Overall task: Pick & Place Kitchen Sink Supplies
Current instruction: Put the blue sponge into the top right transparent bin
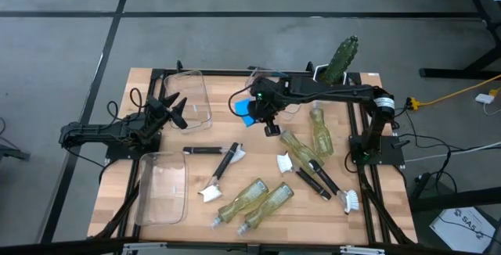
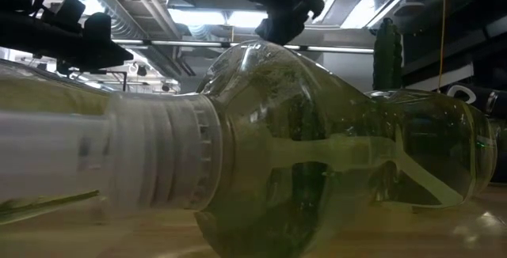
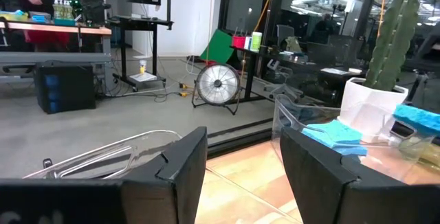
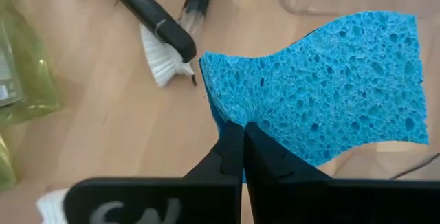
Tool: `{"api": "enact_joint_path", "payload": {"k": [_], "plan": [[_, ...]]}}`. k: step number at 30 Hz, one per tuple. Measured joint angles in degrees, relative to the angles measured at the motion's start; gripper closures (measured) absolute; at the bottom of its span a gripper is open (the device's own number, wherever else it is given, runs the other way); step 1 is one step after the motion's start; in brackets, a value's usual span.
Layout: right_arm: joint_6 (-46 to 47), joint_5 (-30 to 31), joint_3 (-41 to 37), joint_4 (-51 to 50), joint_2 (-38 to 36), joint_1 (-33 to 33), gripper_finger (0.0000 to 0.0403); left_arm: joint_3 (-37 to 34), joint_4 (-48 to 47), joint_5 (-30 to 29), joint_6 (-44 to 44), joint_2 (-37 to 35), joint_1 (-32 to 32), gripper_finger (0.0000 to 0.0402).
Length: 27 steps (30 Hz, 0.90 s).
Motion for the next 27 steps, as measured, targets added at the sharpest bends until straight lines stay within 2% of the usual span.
{"api": "enact_joint_path", "payload": {"k": [12,17,23,27], "plan": [[0.04,0.02,0.0,-3.88,-0.72,-6.87,0.0398,0.01,0.0,0.0,0.0,0.0,0.01,0.0221],[0.59,0.02,-3.19,-1.86,-0.74,-11.35,0.0398,0.01,0.0,0.0,0.0,0.0,0.01,0.0221],[3.9,0.35,-10.6,8.26,-0.74,-17.12,0.0398,0.0,0.0,-0.01,0.0,0.0,0.0,0.0222],[6.5,3.81,-13.42,13.64,-0.74,-19.38,0.0398,-0.01,0.0,0.0,0.0,0.0,0.01,0.0222]]}}
